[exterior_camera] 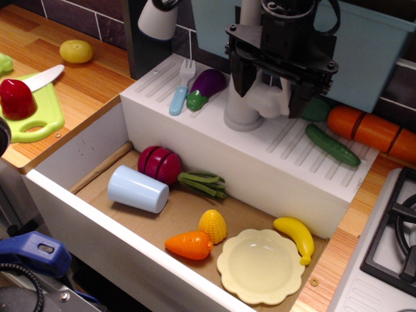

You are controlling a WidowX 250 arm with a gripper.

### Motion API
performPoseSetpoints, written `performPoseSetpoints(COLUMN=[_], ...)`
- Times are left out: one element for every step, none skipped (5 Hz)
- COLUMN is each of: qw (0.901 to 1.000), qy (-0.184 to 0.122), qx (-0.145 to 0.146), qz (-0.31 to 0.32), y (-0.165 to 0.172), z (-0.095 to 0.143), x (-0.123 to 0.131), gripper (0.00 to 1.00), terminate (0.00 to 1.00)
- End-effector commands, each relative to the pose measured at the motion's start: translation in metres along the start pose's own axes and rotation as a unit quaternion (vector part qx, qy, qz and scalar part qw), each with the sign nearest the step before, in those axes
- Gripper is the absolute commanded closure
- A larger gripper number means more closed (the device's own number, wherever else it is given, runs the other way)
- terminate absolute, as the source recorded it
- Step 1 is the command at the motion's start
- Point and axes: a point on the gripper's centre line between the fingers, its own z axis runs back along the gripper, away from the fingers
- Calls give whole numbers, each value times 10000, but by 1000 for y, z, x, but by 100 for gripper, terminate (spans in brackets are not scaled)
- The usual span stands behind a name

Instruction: Turn lever vertical to front

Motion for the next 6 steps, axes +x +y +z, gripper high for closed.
performPoseSetpoints(qw=[10000, 9994, 9986, 9965, 9945, 9928], qy=[0, -293, -489, -793, -991, -1148], qx=[0, 163, 179, 246, 312, 315], qz=[0, -68, -64, -91, -99, -127], y=[0, -1, -2, -4, -5, -3], z=[0, 2, 3, 4, 5, 5], x=[0, 11, 21, 29, 36, 42], gripper=[0, 0, 0, 0, 0, 0], terminate=[0, 0, 0, 0, 0, 0])
